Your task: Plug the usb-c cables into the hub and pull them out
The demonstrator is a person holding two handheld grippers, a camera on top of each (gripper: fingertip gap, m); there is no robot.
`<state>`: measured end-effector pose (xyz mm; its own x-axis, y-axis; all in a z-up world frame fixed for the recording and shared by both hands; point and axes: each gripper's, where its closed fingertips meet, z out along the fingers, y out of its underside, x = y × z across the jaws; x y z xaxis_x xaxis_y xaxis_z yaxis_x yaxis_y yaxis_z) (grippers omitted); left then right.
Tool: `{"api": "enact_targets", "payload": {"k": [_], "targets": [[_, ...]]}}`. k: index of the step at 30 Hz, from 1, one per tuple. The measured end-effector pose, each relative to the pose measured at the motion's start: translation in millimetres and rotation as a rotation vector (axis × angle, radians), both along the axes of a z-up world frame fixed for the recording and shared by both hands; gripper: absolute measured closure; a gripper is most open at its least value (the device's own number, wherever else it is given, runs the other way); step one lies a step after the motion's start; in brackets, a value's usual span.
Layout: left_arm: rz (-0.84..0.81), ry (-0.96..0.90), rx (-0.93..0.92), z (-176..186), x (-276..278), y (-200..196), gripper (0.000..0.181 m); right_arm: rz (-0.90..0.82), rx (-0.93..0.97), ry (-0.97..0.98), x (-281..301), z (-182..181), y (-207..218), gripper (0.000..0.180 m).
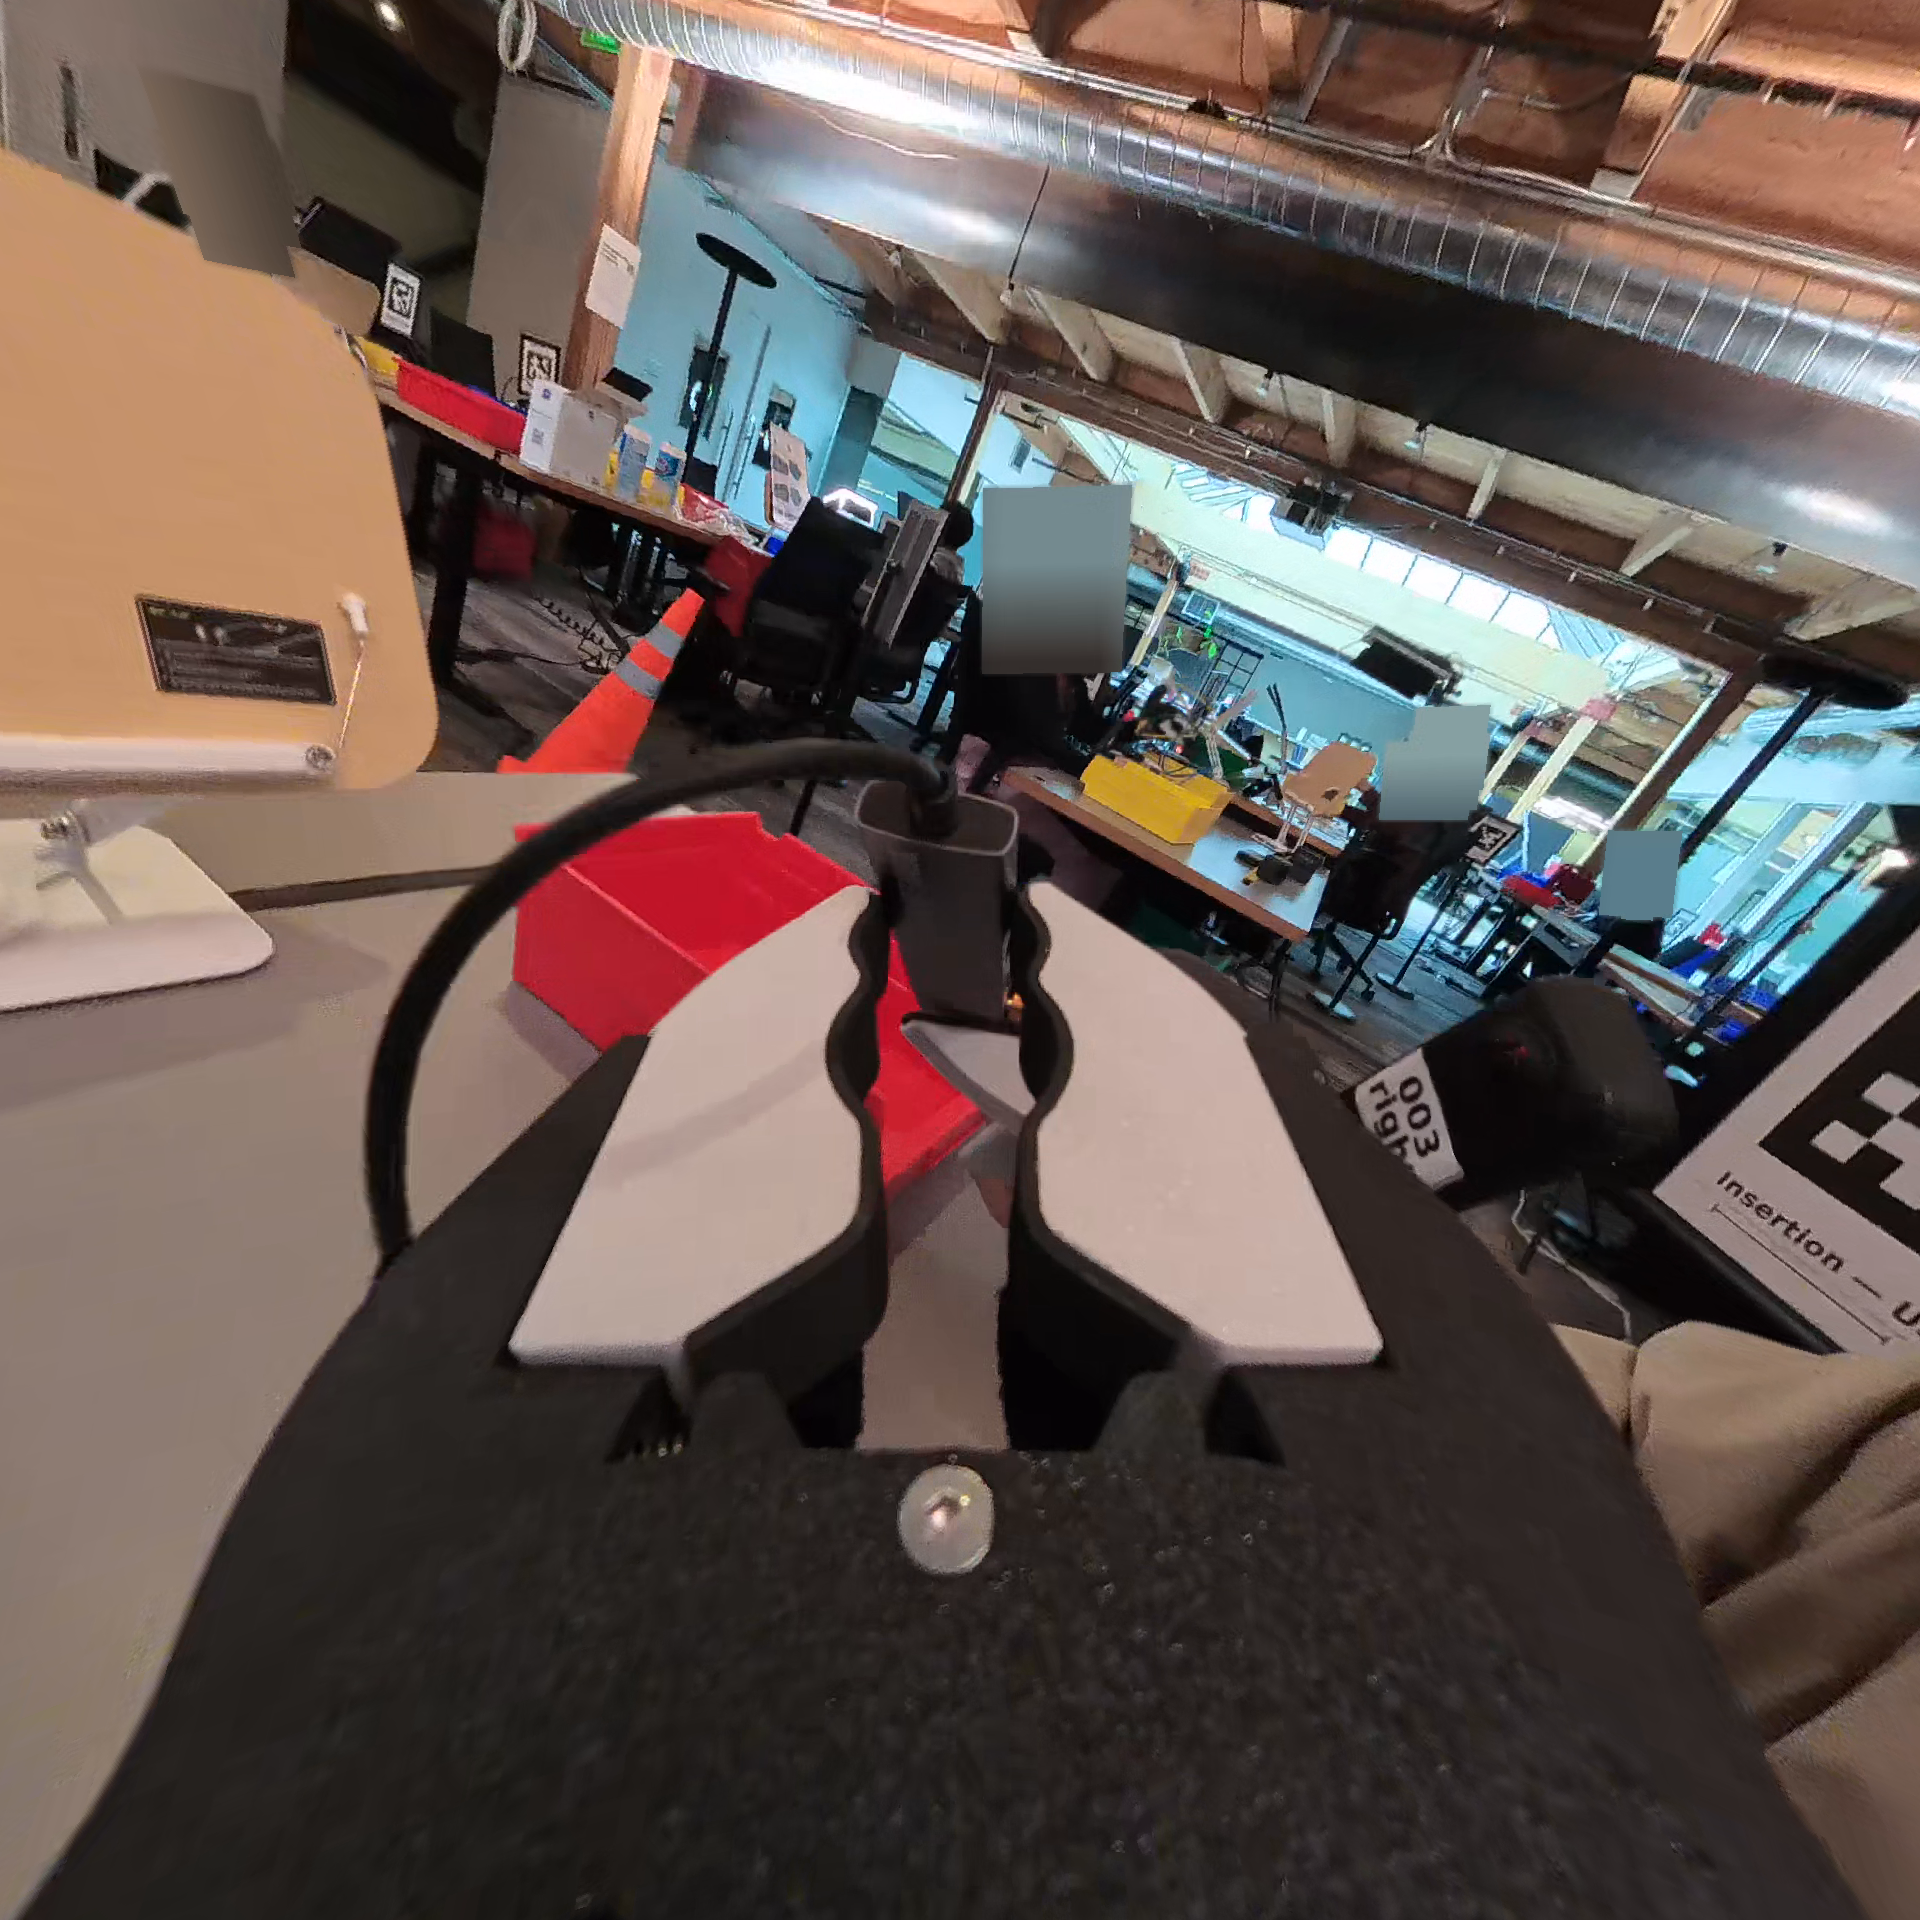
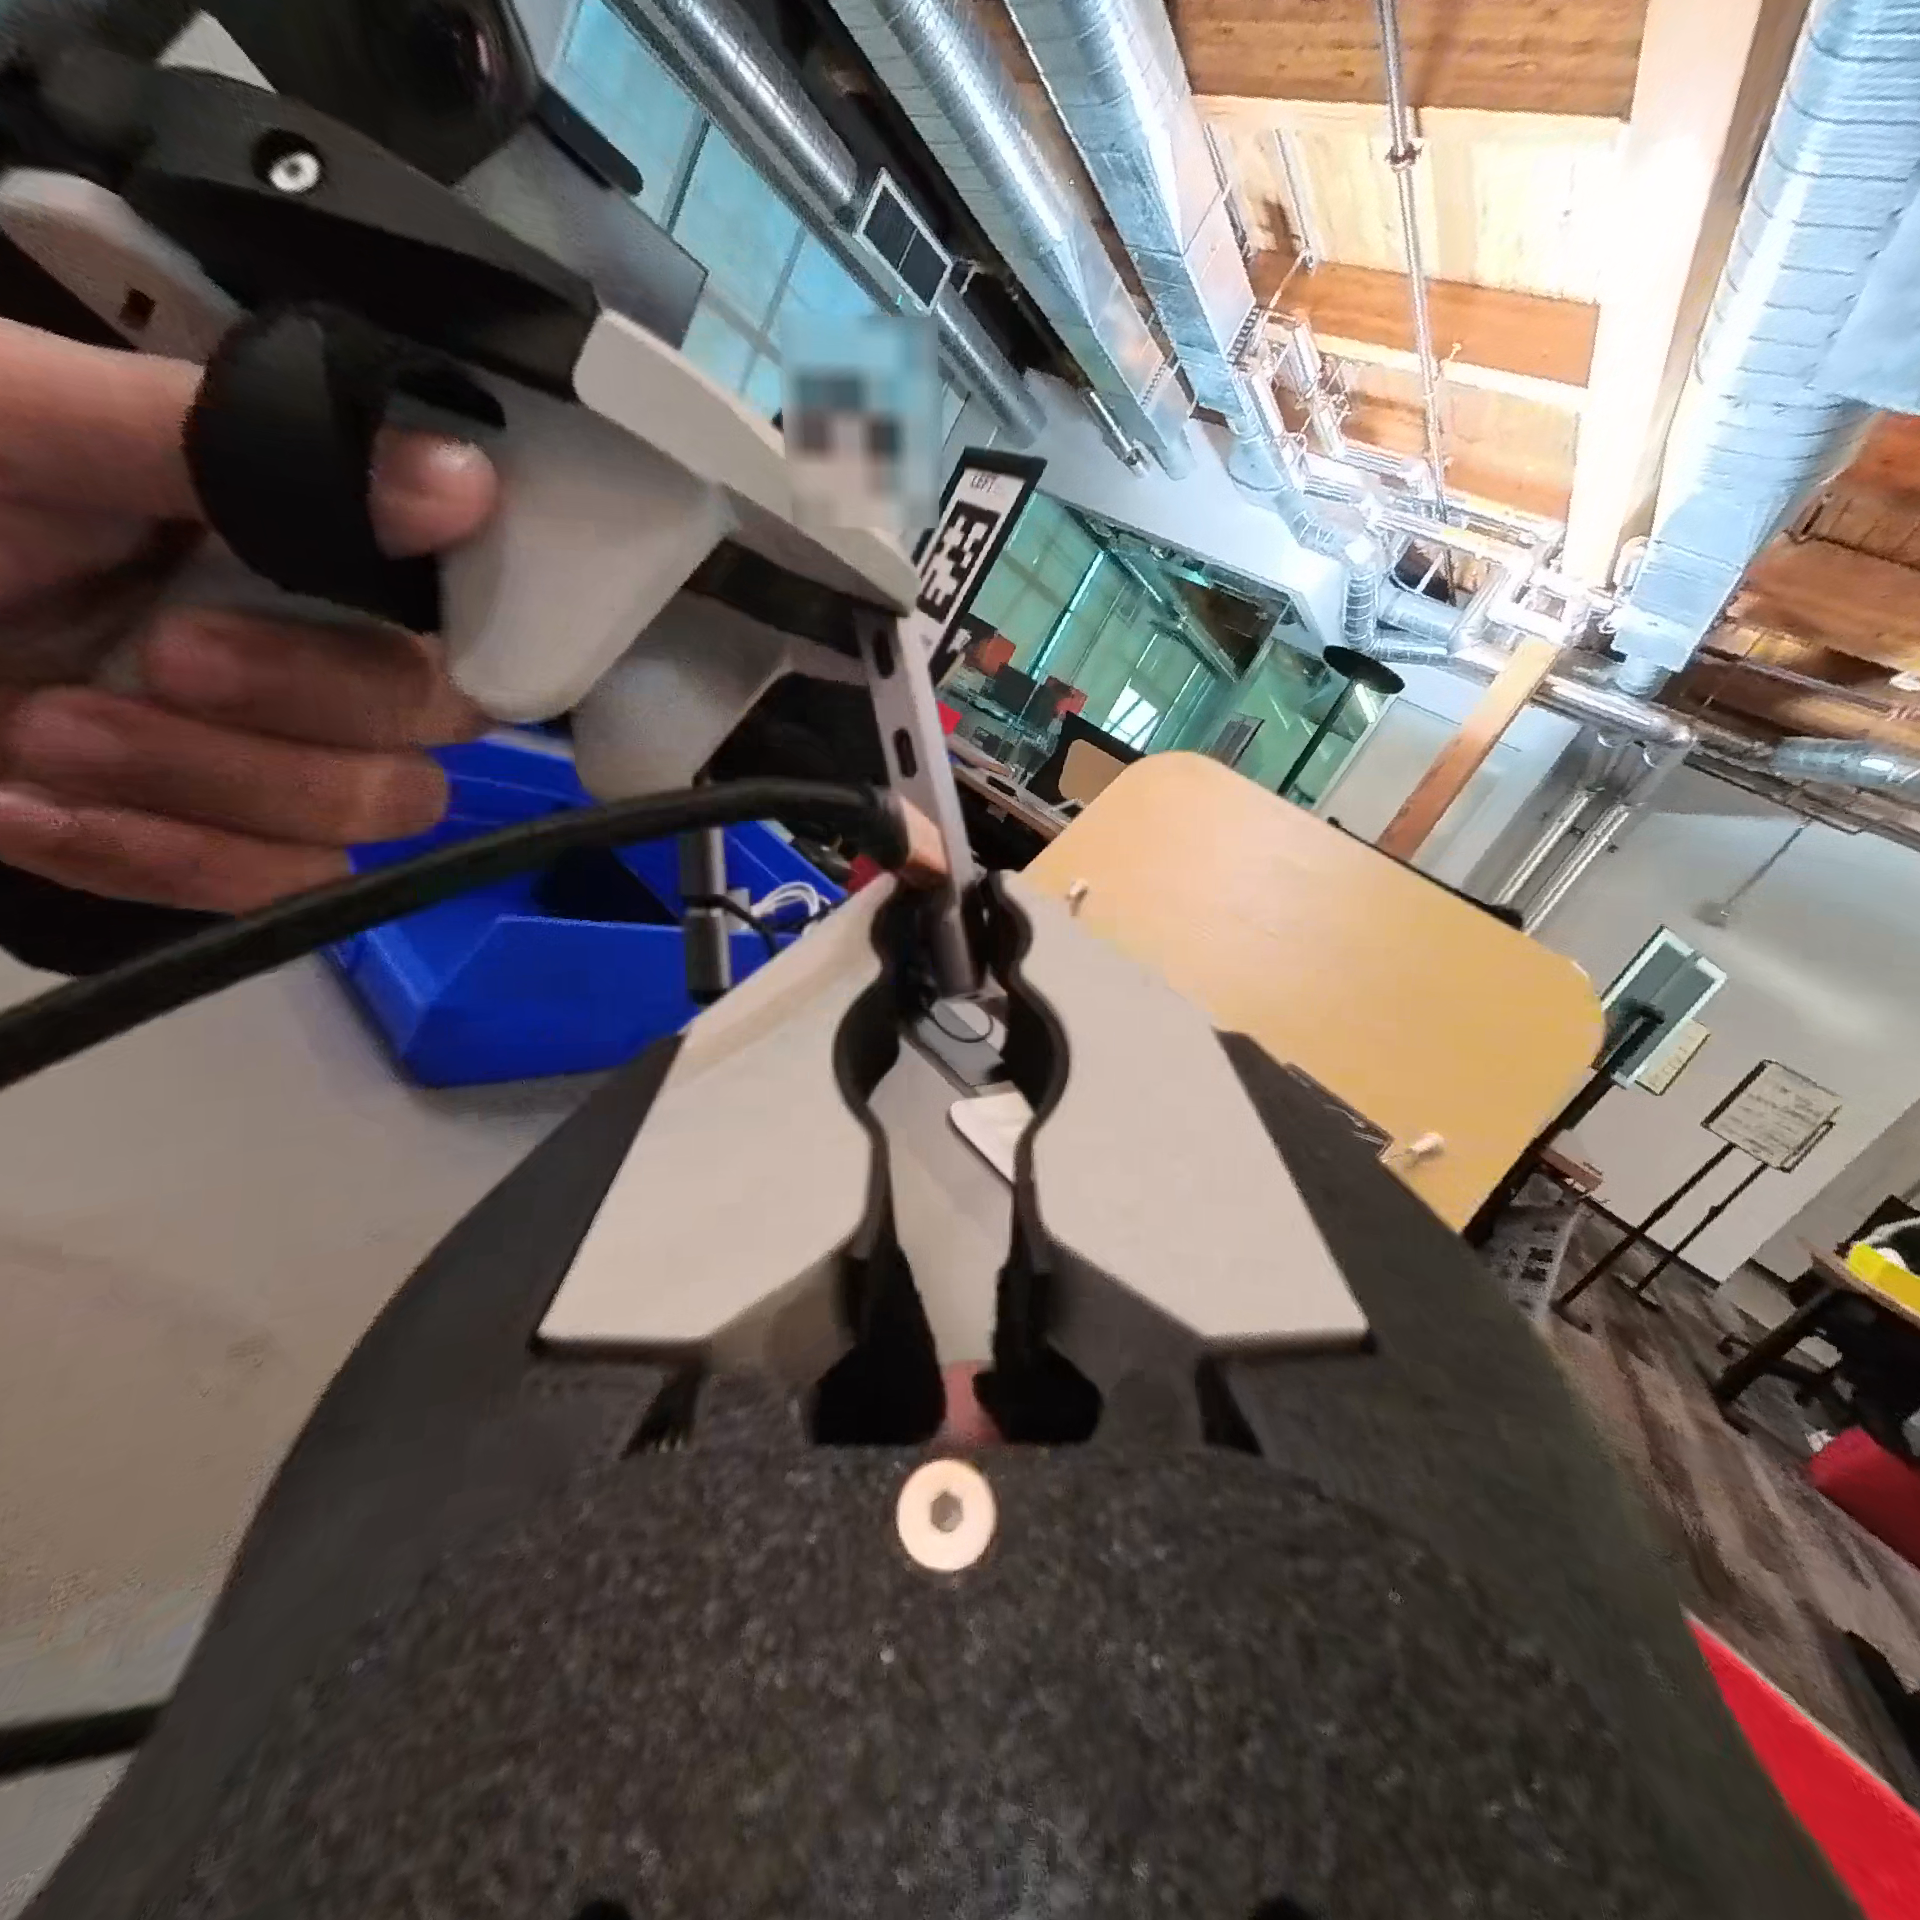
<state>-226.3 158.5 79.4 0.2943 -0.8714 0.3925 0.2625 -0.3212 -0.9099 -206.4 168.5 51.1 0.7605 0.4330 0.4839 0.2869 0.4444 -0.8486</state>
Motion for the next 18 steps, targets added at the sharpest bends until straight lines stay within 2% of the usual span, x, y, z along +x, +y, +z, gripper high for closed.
{"api": "enact_targets", "payload": {"k": [2,7,10,13,18], "targets": [[-0.021,-0.004,-0.009,-13.9,-0.4,-0.4,0.160,0.029,-0.028,-0.054,1.6,-12.3,2.5,0.162],[-0.112,0.064,-0.096,-74.1,4.2,-16.9,0.125,0.114,-0.004,-0.015,11.8,-22.6,-3.5,0.172],[-0.189,-0.004,-0.135,-87.3,11.2,-27.6,0.104,0.160,0.013,-0.086,1.5,-40.9,-8.0,0.171],[-0.225,-0.015,-0.133,-93.4,12.4,-27.2,0.112,0.160,0.044,-0.201,-9.8,-60.4,-11.3,0.171],[-0.202,0.075,-0.032,-108.4,3.0,-26.6,0.145,0.149,0.102,-0.366,-17.1,-79.4,-14.0,0.171]]}}
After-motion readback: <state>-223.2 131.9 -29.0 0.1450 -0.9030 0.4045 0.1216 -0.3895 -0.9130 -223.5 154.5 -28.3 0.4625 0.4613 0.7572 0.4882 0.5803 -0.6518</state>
